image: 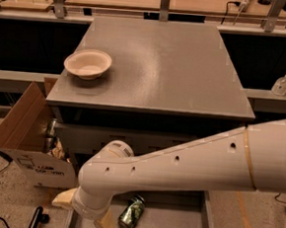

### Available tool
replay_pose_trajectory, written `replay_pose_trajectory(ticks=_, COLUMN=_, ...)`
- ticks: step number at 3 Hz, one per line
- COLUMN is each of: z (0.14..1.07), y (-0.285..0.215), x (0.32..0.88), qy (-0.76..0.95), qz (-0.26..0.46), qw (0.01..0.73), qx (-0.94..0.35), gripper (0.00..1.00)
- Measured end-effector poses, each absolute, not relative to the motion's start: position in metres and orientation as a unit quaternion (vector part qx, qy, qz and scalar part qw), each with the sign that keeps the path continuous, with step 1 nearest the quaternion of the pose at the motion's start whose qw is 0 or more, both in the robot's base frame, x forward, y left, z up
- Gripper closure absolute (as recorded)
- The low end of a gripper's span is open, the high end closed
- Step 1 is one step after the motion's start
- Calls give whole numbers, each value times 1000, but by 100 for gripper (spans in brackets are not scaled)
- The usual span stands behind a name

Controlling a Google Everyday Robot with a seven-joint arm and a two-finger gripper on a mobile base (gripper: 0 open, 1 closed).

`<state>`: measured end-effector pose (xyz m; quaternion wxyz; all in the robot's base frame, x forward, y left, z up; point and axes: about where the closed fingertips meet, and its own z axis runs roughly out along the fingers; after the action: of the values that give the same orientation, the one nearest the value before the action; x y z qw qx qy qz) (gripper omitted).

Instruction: Pick green can from middle drawer and place on counter

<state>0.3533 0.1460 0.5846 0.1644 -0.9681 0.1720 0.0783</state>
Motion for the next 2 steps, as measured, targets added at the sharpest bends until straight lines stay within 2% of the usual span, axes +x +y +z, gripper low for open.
replay_pose_trajectory(ticks=1, z=545, y=170, x=355, qy=119, qz=61, qw=151, qx=-979, gripper=0)
replay_pose_trajectory(ticks=2, z=545, y=170, x=355, qy=119, qz=61, qw=151, qx=-979, gripper=0)
